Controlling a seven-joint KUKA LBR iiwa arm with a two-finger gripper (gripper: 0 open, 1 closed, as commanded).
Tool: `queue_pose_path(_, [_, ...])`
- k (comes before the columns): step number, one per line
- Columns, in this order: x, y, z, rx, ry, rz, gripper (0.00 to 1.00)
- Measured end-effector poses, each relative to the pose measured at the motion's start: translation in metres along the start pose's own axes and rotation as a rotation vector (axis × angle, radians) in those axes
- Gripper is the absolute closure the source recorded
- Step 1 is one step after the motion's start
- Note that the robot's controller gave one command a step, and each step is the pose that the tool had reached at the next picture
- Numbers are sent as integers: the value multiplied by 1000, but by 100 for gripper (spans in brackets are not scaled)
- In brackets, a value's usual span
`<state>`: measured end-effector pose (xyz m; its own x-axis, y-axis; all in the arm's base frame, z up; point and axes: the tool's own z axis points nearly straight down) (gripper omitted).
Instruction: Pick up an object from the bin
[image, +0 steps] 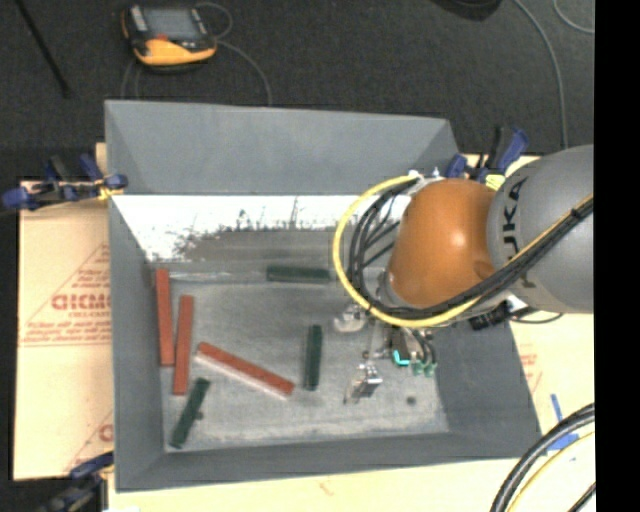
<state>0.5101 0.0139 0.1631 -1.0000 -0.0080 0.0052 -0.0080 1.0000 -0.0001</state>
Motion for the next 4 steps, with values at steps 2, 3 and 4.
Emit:
queue_pose_path(2, [-17,21,32,1,-14,-64,0])
queue_pose_path(3, [-64,6,83,-2,0,-141,100])
queue_pose_path(4, [-65,6,83,-2,-1,-141,100])
